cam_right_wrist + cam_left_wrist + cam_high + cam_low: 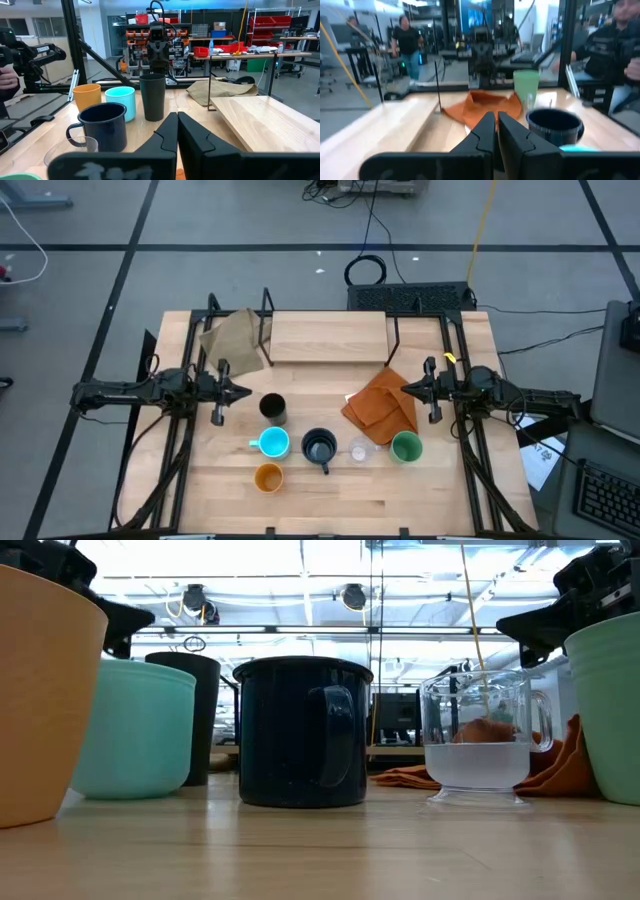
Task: Stack small to large cups/mugs on shelf
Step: Put the black cup on the shelf
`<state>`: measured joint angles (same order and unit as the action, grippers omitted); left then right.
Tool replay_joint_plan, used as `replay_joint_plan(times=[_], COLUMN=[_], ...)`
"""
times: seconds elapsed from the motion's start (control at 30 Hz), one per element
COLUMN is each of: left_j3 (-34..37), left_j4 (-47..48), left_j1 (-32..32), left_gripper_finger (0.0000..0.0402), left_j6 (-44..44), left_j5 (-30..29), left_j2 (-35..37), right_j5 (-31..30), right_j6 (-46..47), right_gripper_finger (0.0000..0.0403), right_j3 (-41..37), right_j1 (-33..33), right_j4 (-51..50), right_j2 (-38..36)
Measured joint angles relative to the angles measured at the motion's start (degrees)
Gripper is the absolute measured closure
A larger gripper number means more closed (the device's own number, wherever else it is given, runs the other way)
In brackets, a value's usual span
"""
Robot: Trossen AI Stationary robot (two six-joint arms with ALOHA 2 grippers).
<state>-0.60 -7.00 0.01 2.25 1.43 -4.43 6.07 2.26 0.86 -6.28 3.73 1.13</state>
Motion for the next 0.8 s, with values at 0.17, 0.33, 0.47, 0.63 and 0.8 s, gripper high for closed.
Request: replay_joint_plan(times=[0.17, 0.33, 0.47, 0.63, 0.8], left_j3=[0.0, 0.0, 0.0, 0.0, 0.0], left_j4=[-1.27, -0.99, -0.93, 0.0, -1.13], left_j1=[0.0, 0.0, 0.0, 0.02, 0.0], left_gripper_finger=[0.0378, 0.0378, 0.0378, 0.0378, 0.0378], left_j6=[-0.08, 0.69, 0.4, -1.41, -1.26], left_j5=[-0.04, -0.04, -0.04, -0.04, -0.04], left_j2=[0.0, -0.02, -0.02, -0.02, -0.02], right_j5=[0.0, 0.0, 0.0, 0.0, 0.0], right_j6=[0.07, 0.07, 1.51, 1.98, 2.52], right_gripper_finger=[0.0403, 0.0403, 0.0403, 0.0403, 0.0403], right_j3=[-0.02, 0.0, 0.0, -0.02, -0.01], right_j1=[0.02, 0.02, 0.02, 0.02, 0.02], right_j4=[0.08, 1.25, 2.07, 2.03, 2.05], right_j2=[0.0, 0.02, 0.0, 0.0, 0.0])
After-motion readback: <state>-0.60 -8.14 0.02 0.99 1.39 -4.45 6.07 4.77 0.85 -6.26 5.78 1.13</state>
